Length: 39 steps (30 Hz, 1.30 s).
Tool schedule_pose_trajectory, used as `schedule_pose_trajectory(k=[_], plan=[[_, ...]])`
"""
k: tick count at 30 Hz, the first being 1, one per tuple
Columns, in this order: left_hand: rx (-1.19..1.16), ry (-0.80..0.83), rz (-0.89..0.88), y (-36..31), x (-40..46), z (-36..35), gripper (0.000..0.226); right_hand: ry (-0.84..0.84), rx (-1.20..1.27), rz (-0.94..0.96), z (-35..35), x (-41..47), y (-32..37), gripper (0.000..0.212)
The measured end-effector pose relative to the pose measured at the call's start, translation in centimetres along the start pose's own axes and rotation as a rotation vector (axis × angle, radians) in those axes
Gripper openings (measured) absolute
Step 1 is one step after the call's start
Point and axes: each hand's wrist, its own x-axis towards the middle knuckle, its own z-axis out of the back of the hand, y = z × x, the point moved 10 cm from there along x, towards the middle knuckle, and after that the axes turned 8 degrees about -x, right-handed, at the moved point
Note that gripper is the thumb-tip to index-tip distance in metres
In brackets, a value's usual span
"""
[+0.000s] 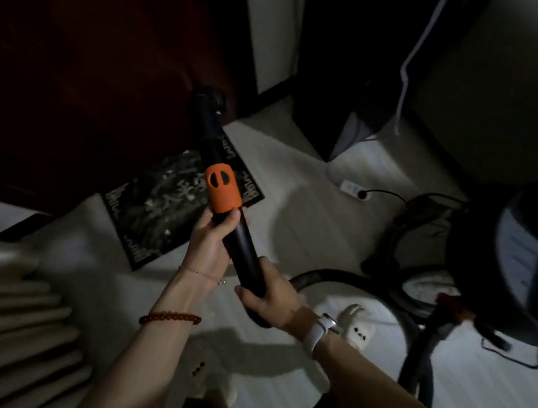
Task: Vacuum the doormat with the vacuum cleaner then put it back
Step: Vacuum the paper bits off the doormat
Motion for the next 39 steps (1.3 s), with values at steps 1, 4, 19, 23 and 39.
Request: schedule_pose_trajectory(k=[1, 4, 19, 23, 39], plan=[[-0.016, 0.002, -0.006, -1.3, -0.2, 2.8, 0.017, -0.004, -0.036, 0.005, -1.8, 0.7, 1.6, 0.031], [-0.104, 0.006, -0.036, -5.0, -0.3, 10.1, 0.015, -0.001, -0.181, 0.003, -6.0, 2.7, 6.5, 0.025], [-0.040, -0.142, 0.224, -3.5, 6.6, 24.5, 0.038, 0.180, -0.217, -0.195, -16.1, 10.4, 8.3, 0.026], [-0.049, -0.113, 0.360, -0.8, 11.0, 25.9, 0.044, 0.183, -0.307, -0.214, -16.1, 13.8, 5.2, 0.024], [0.449, 0.105, 0.257, -1.4, 28.8, 35.2, 0.033, -0.212, -0.041, -0.273, -26.1, 31.0, 1.0, 0.051]])
